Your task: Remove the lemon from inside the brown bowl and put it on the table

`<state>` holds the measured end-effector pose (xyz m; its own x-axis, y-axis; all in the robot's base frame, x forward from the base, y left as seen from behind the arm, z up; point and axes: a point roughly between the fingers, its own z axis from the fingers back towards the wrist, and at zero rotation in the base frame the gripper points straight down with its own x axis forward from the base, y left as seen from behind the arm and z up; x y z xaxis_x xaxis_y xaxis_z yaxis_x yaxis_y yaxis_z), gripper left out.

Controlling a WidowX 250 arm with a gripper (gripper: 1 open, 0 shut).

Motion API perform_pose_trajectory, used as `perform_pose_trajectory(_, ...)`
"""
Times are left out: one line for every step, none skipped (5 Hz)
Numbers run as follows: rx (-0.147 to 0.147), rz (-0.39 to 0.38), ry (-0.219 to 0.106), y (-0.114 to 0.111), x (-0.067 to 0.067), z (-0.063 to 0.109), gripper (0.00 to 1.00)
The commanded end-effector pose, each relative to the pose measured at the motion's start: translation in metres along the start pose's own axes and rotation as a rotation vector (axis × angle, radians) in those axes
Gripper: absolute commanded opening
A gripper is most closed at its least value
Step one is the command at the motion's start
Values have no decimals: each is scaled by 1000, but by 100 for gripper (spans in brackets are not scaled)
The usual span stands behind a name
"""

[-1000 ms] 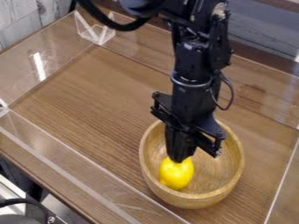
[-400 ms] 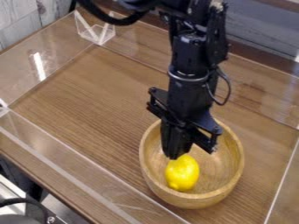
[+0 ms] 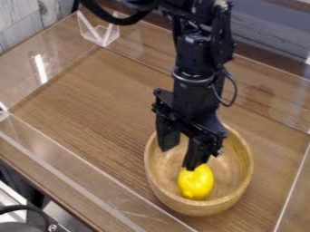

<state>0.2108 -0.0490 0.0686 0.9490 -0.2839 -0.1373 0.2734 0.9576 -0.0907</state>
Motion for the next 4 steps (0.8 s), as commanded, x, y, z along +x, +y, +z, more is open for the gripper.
perform_pose_trajectory(9,-14,-50,2,9,7,100)
perform_pose_trajectory(10,-25,-52,2,11,1,100)
perform_pose_trajectory(12,-35,-52,0,12,-6,100)
perform_pose_trajectory(7,-32,-54,-4,12,-10,100)
